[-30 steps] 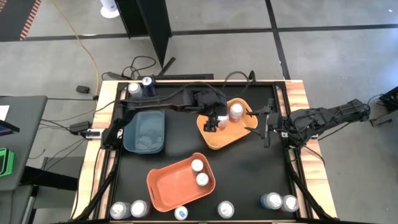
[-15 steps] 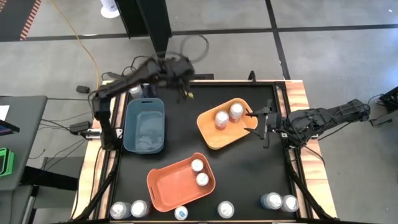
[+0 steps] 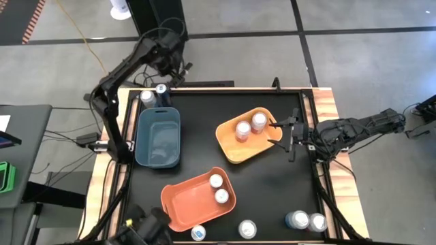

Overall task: Sort soda cans
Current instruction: Put the blue soda can into the orange bin

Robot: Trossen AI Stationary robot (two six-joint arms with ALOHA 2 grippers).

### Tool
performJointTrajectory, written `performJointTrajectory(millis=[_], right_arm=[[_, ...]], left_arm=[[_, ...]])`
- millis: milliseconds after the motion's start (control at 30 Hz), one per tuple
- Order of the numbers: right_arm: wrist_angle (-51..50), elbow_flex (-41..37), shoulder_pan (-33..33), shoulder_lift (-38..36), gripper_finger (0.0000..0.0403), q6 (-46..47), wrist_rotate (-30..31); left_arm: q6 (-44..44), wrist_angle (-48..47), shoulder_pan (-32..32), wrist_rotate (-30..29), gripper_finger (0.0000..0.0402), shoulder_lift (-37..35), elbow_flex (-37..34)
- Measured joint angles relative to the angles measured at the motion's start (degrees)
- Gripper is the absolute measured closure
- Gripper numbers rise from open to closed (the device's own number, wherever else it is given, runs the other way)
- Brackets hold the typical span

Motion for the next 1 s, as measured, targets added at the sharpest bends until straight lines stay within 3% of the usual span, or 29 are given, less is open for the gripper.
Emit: performJointTrajectory(millis=[100, 433, 800, 1000], right_arm=[[-0.02, 0.00, 0.00, 0.00, 0.0121, 0.00, 0.00], [-0.02, 0.00, 0.00, 0.00, 0.0121, -0.02, 0.00], [-0.20, 0.00, 0.00, 0.00, 0.0121, 0.90, 0.00], [-0.22, 0.00, 0.00, 0.00, 0.0121, 0.90, 0.00]], left_arm=[[2.05, 0.47, 2.55, 2.88, 0.0046, -0.04, -3.03], [7.00, 2.56, 6.35, 2.31, 0.0046, 0.00, -12.42], [7.77, 6.91, 9.72, 1.92, 0.0046, 0.00, -16.67], [7.82, 7.65, 10.11, 4.45, 0.0046, 0.00, -16.73]])
